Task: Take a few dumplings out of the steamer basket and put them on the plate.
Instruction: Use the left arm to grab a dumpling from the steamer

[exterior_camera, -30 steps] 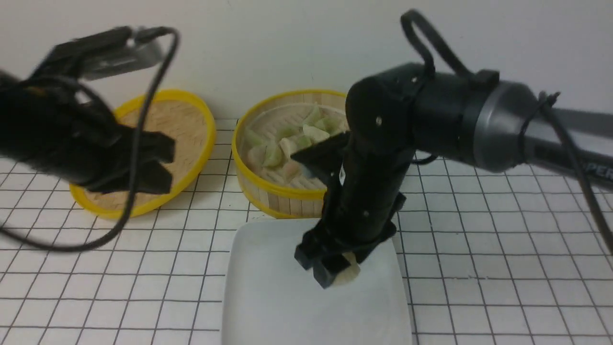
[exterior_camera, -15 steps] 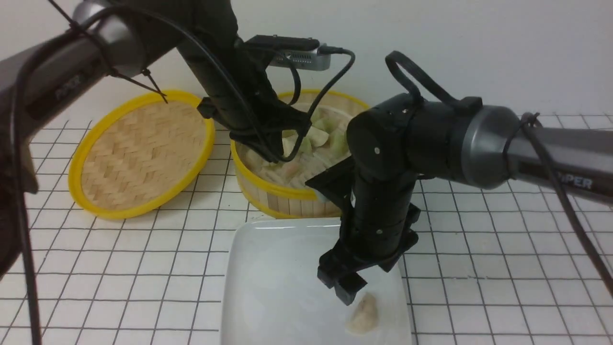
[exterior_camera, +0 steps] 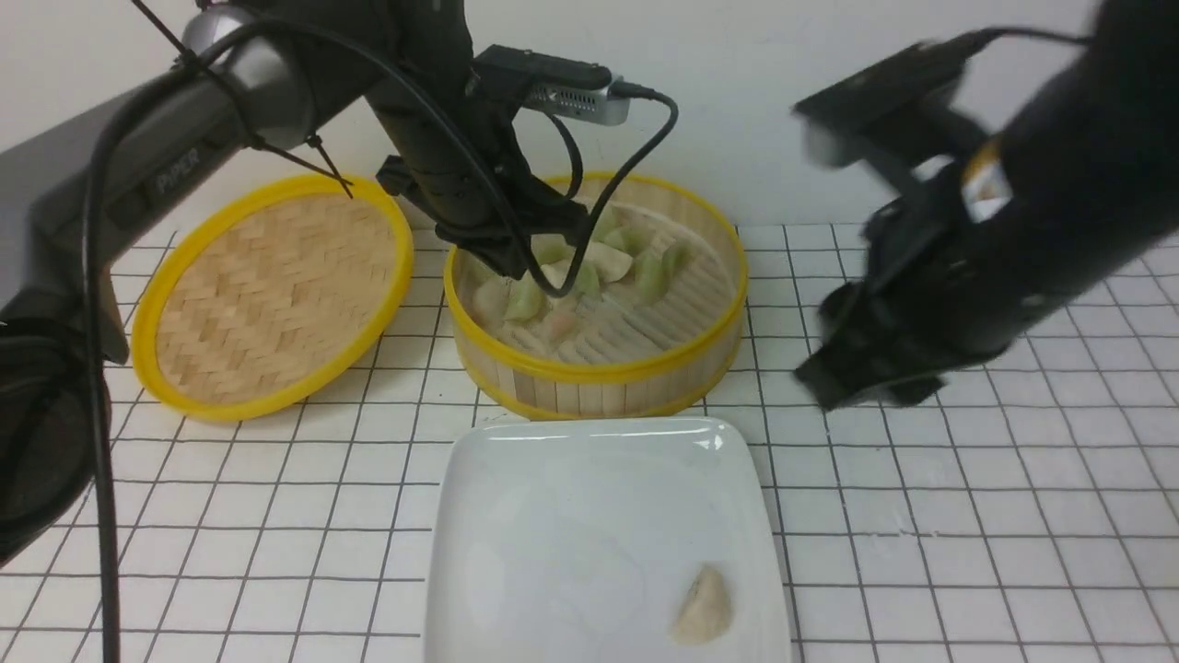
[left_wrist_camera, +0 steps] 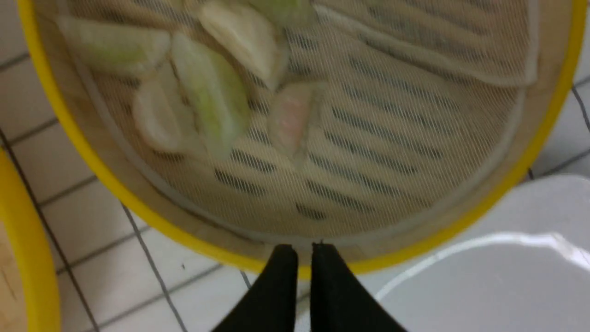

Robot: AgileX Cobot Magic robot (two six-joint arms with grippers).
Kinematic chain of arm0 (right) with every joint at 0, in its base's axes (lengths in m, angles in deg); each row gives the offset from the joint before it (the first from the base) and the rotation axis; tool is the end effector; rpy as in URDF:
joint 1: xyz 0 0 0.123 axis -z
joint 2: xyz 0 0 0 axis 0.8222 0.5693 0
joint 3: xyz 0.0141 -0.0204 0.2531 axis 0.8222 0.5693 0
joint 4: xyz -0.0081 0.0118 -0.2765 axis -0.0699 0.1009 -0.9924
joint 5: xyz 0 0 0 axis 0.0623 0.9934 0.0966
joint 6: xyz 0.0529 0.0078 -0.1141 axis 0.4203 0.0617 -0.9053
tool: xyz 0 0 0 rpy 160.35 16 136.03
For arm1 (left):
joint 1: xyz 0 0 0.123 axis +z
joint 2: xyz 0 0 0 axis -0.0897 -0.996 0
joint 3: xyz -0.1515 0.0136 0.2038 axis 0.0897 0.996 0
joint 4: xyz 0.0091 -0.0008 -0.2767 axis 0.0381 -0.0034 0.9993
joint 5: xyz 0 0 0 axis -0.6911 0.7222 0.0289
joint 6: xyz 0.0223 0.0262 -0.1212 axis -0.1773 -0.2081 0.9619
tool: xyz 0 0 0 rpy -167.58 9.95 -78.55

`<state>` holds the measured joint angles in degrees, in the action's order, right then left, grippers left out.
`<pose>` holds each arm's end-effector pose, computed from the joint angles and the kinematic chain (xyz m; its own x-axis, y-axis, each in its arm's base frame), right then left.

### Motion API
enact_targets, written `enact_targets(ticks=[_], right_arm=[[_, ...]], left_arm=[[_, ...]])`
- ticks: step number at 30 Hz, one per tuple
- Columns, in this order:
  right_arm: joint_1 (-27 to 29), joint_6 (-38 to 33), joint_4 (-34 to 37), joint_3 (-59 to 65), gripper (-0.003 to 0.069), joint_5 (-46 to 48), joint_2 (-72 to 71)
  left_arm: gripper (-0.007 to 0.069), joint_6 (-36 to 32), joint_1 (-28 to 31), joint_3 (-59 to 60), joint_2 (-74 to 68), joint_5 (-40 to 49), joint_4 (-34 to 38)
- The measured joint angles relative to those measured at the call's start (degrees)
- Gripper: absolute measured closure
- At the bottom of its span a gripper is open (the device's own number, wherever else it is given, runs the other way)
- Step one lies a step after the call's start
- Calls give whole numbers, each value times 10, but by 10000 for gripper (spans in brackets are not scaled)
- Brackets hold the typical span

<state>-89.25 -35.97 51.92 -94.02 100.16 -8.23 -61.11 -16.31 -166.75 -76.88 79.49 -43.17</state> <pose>0.2593 0.1747 0.3065 -0.7621 -0.5043 -0.4060 -0.5529 0.8332 0.0030 0.4564 -0.1914 0.2126 -0.8285 0.3550 -0.4330 0.4228 0.9037 -0.0680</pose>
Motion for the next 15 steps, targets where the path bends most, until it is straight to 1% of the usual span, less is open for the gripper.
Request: enact_targets(ticks=[2,4,5,6,7,9,12,15], right_arm=[[18,6,3,8,531,4,-50],[33,17,4,14,580,7,-105],[37,22,4,16,594,7,-124],[38,29,4,16,608,9,-146],[39,31,4,16,613,10,-154],[39,46,10,17,629,12,-200],[39,56,13,19,634,15,-232],[39,66,15,20,635,19,-249]], left_arm=[[529,0,0,-1,-17,-38,-1],[466,0,0,-1,-41,-70,-2],[447,0,0,-1,-48,-76,-2],[408,-1,-1,-1,-62,-87,-2],[396,-3,-1,-1,-66,-91,-2],[326,-10,-2,-1,-91,-115,-2],[289,-19,-4,-1,-109,-132,-2],[283,-24,-11,-1,-120,-136,0]])
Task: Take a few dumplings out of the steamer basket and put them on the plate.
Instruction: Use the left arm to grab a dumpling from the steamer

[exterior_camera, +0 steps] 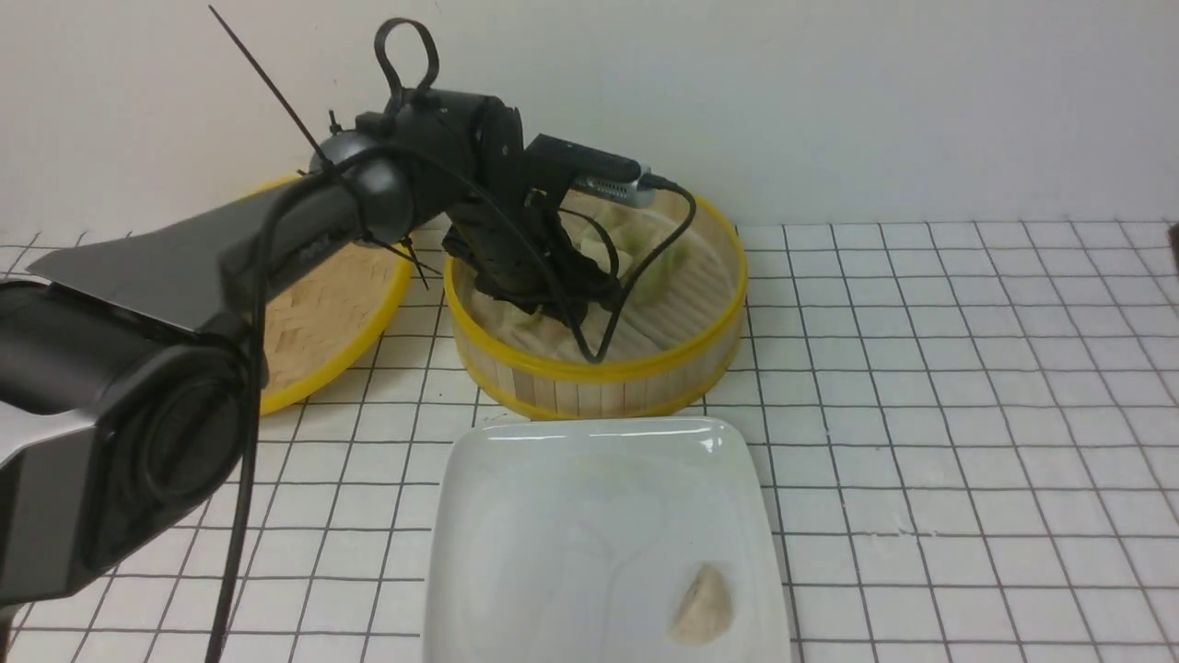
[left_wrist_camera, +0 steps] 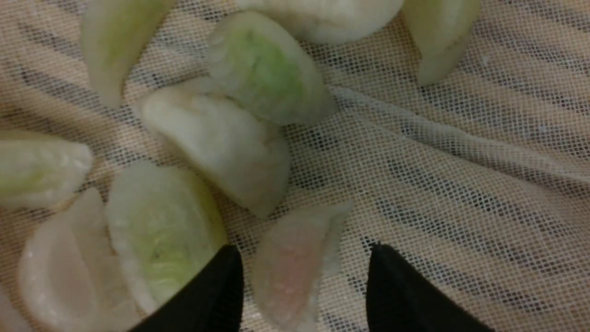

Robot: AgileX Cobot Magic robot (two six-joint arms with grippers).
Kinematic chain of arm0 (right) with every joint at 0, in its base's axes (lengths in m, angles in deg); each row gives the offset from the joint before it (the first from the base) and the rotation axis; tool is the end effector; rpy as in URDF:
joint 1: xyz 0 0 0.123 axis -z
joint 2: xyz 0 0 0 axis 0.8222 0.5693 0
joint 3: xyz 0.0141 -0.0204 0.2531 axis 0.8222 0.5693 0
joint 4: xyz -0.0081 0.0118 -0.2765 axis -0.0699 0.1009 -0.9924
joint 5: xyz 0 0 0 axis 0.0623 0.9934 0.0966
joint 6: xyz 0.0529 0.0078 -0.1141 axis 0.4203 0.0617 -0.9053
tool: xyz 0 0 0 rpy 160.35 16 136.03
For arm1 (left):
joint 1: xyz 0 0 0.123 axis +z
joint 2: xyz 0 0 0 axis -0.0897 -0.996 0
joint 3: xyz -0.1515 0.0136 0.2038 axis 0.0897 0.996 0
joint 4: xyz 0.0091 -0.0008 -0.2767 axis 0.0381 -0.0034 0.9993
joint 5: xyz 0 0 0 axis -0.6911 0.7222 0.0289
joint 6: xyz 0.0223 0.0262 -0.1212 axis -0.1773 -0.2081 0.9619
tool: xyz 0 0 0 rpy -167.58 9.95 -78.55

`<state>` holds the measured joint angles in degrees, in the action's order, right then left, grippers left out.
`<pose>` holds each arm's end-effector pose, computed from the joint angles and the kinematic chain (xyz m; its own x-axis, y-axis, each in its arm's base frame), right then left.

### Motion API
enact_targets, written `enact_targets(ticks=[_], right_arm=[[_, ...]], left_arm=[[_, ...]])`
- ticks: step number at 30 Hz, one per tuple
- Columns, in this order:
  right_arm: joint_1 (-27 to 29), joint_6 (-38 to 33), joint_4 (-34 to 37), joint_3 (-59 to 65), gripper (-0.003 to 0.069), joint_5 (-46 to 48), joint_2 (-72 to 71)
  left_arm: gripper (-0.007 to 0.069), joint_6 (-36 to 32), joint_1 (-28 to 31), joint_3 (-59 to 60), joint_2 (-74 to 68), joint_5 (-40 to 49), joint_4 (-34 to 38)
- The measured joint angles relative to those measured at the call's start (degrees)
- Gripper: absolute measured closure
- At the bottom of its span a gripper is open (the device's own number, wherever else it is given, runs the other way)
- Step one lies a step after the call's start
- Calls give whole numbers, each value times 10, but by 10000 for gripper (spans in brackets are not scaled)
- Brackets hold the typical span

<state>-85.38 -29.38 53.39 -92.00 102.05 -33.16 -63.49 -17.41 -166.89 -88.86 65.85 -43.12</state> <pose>0.1764 0.1058 0.4068 -0.6737 -0.2407 -0.6987 -0.4325 0.8950 0.1087 0.4867 -0.2125 0.1191 -0.7990 0.3846 -0.4623 0.4542 0.8898 -0.0447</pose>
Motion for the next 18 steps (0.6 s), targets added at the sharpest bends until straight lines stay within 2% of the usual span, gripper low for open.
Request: enact_targets(ticks=[9,12,13,14,18], right_arm=[[1,4,0,5,635,1,0],[2,4,0,10,635,1,0],[2,4,0,12,635,1,0],[2,4,0,13,635,1,0],[2,4,0,13,635,1,0]], left_arm=[[294,-1,-2,-2,-21,-12,-2],[366,-1,-2,-2,-21,-12,-4],[426,-1,-2,-3,-21,-11,-6],[448,-1,-2,-3,-20,-10,-6],[452,-1,-2,-16,-8,38,-6]])
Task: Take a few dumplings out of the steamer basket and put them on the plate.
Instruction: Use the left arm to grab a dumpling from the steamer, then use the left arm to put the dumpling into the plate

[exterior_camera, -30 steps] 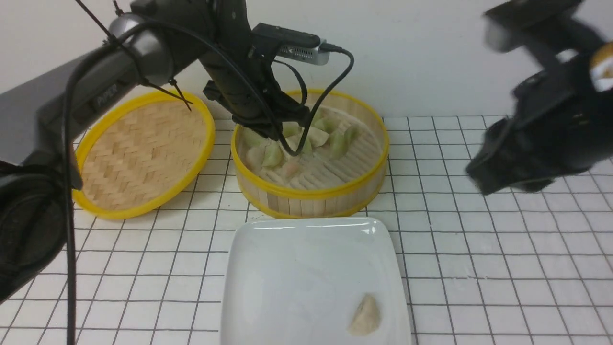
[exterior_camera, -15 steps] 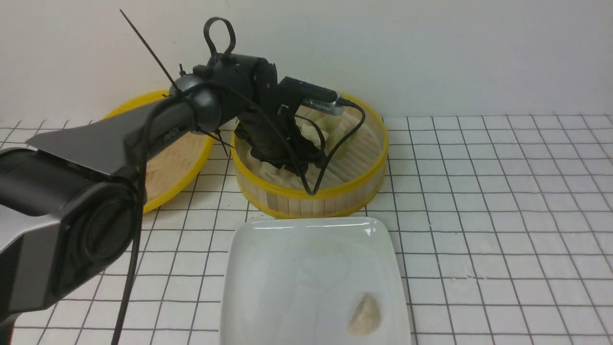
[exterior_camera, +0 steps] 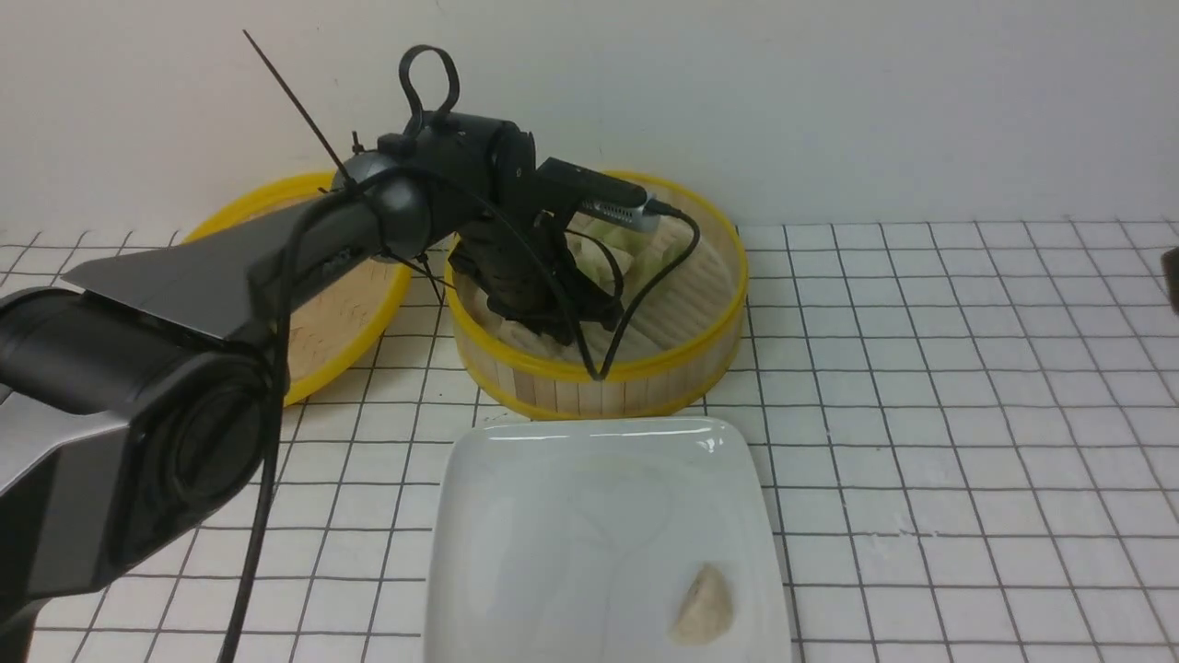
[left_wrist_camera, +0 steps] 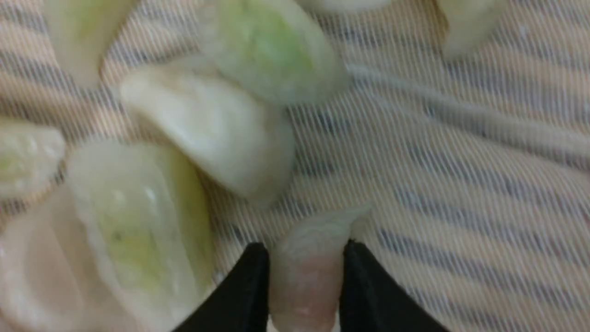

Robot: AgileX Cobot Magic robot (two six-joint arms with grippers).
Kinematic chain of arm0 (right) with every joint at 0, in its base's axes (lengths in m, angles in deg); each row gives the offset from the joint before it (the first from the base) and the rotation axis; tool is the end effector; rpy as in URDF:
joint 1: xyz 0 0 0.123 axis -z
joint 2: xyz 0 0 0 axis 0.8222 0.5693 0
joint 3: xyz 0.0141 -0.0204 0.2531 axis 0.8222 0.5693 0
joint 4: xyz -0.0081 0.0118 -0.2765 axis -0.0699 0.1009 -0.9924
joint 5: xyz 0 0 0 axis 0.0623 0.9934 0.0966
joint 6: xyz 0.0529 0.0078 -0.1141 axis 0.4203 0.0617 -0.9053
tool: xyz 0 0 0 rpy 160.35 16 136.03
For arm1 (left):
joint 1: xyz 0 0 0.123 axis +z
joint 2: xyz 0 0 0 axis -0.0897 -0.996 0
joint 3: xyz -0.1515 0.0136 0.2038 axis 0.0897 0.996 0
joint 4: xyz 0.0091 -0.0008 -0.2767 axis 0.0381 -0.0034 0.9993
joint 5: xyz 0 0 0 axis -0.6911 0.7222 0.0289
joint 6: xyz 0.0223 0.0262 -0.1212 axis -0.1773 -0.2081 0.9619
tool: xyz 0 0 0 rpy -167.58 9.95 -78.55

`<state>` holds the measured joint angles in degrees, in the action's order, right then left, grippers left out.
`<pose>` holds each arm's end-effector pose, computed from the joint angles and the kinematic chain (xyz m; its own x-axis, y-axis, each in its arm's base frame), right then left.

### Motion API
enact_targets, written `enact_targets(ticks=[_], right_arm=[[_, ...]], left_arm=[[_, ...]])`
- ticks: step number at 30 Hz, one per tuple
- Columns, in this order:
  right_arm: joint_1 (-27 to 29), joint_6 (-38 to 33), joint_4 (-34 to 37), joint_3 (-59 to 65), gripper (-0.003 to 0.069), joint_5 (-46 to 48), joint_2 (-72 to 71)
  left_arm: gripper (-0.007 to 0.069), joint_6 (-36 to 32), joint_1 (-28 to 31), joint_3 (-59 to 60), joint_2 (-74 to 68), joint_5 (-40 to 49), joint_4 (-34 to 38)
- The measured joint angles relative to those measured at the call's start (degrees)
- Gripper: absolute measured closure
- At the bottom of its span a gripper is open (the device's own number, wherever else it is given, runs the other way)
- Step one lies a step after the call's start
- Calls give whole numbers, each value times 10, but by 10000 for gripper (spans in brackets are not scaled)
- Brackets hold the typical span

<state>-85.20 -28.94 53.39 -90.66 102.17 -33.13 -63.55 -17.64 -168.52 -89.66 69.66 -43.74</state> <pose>0.1777 0.1058 0.3990 -0.6932 -0.2407 -0.6793 -0.4220 0.8996 0.1119 0.4832 -0.2128 0.1173 -0.8129 0.4082 -0.4154 0.4645 0.8847 -0.0395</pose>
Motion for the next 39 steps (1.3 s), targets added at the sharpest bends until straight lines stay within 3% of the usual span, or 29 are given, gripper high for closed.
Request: enact_targets(ticks=[5,9,20,27,31,33,36,39], right_arm=[[1,0,0,0,635,0,0],[1,0,0,0,635,0,0],[1,0,-2,3,635,0,0],[1,0,0,49,635,0,0],[1,0,0,67,635,-10,0],[1,1,0,71,635,-22,0],[1,1,0,72,635,-24,-1],[1,2,1,72,635,-24,-11]], left_arm=[[452,0,0,-50,70,131,-10],[452,1,0,-58,158,175,-9],[452,-1,-48,225,347,184,88],[448,32,-113,310,287,101,39],[373,50,-134,312,248,79,12],[270,53,-151,312,226,68,-11],[174,58,-158,305,216,65,-29],[157,67,-158,285,217,76,-35]])
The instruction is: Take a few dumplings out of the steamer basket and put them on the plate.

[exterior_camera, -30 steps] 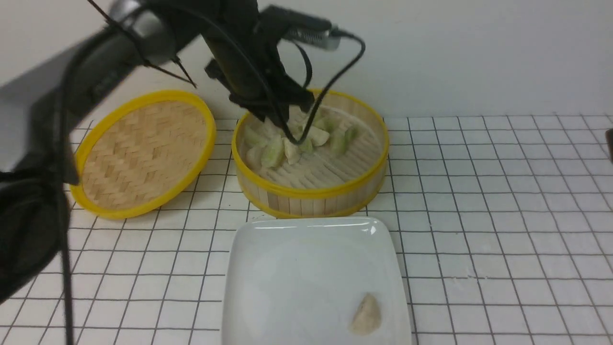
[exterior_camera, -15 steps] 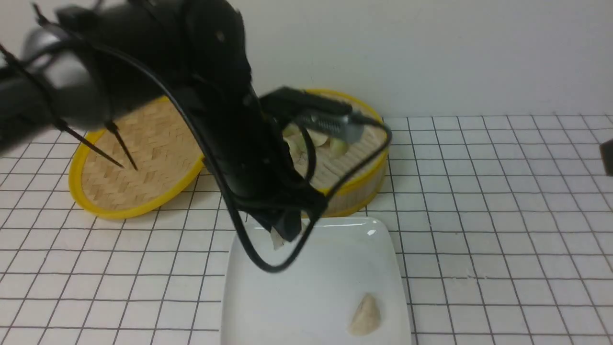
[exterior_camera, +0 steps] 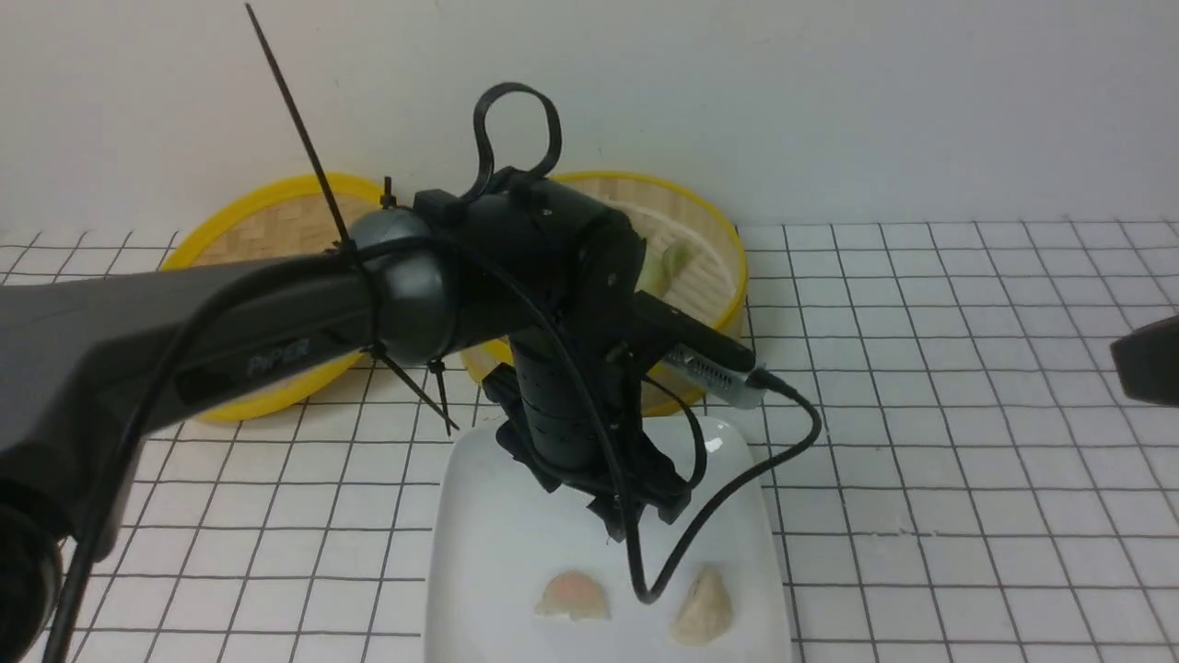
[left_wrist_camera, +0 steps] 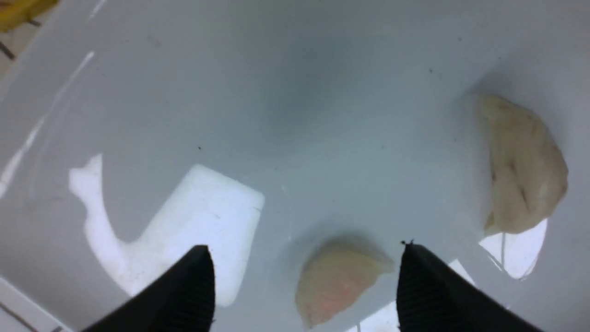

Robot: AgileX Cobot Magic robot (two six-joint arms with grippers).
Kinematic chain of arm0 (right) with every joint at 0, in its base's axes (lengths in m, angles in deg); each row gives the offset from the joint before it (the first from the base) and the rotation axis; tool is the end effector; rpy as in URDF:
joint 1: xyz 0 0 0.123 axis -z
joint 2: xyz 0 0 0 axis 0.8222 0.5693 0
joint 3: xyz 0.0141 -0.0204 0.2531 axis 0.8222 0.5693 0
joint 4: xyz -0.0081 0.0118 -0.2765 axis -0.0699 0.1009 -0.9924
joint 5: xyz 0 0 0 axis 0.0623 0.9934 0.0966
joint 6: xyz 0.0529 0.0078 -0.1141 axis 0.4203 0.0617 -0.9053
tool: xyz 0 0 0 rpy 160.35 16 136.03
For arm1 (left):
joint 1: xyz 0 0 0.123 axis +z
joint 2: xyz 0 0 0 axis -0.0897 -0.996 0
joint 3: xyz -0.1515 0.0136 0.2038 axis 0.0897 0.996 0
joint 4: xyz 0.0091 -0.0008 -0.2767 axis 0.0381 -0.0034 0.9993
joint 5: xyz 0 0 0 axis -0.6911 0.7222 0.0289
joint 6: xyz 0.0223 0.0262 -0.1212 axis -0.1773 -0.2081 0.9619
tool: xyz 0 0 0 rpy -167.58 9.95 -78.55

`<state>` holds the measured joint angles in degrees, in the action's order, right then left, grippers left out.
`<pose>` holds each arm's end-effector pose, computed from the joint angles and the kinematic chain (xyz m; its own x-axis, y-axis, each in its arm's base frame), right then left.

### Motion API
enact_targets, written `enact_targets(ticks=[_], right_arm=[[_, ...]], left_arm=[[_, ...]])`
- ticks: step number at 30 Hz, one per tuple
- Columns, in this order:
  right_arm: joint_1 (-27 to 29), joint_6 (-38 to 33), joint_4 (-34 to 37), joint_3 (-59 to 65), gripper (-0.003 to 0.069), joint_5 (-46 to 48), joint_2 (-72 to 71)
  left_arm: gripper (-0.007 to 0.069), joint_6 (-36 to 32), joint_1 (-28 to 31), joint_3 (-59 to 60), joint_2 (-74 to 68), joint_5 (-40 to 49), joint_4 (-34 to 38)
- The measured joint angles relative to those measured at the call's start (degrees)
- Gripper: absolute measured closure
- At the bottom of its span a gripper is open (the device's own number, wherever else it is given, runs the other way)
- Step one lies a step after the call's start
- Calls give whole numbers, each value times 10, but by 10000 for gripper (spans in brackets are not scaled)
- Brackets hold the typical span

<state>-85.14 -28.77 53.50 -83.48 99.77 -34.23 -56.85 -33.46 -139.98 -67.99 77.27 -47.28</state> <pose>0.1807 0.1075 0.3653 -0.7320 -0.2568 -0.6310 -0.4124 0.9043 0.1105 0.3257 -0.2640 0.1394 -0.7790 0.6037 -0.1692 0.6159 0.7873 -0.0267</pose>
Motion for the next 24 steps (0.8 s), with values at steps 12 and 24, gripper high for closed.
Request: enact_targets(ticks=[12,24], right_arm=[[0,91,-40,119,635,-149,-203],[0,230,-204,371,635,-488,-460]], left_arm=[[620,46,0,-10,181,78,-60],[631,60,0,264,601,-182,-61]])
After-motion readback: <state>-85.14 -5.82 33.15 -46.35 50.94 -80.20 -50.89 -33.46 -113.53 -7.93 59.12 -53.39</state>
